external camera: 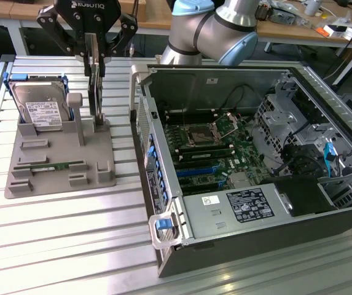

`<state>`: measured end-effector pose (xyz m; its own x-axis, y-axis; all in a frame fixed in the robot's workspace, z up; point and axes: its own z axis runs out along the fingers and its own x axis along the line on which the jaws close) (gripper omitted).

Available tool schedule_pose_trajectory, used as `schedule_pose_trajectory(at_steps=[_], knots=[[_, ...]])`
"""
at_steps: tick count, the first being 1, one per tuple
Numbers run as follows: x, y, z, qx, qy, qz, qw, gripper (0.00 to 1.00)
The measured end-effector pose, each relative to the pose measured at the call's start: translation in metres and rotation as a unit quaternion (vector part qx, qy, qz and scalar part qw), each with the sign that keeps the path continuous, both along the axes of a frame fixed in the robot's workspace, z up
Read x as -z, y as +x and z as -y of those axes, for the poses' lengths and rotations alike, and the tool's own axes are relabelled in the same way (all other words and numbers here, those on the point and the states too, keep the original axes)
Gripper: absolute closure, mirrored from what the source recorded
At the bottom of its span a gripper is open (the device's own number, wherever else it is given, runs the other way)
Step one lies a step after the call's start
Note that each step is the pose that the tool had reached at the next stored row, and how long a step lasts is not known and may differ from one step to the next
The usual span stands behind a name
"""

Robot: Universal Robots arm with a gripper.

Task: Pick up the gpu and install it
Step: 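Pick up the gpu and move the gpu toward the slot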

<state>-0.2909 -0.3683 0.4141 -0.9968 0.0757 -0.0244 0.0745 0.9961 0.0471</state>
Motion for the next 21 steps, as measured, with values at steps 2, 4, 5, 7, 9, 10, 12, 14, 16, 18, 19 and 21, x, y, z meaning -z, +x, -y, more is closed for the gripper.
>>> schedule_pose_trajectory(at_steps=[2,4,5,7,9,10,12,14,16,18,19,21], knots=[[-0.0013,0.0,0.0,0.0,0.0,0.0,1.0,0.73],[-0.0022,0.0,0.0,0.0,0.0,0.0,1.0,0.73],[-0.0026,0.0,0.0,0.0,0.0,0.0,1.0,0.73],[-0.0038,0.0,0.0,0.0,0.0,0.0,1.0,0.73],[-0.0049,0.0,0.0,0.0,0.0,0.0,1.0,0.73],[-0.0054,0.0,0.0,0.0,0.0,0.0,1.0,0.73],[-0.007,0.0,0.0,0.0,0.0,0.0,1.0,0.73],[-0.0204,0.0,0.0,0.0,0.0,0.0,1.0,0.73],[-0.0218,0.0,0.0,0.0,0.0,0.0,1.0,0.73],[-0.0225,0.0,0.0,0.0,0.0,0.0,1.0,0.73],[-0.0229,0.0,0.0,0.0,0.0,0.0,1.0,0.73],[-0.0236,0.0,0.0,0.0,0.0,0.0,1.0,0.73]])
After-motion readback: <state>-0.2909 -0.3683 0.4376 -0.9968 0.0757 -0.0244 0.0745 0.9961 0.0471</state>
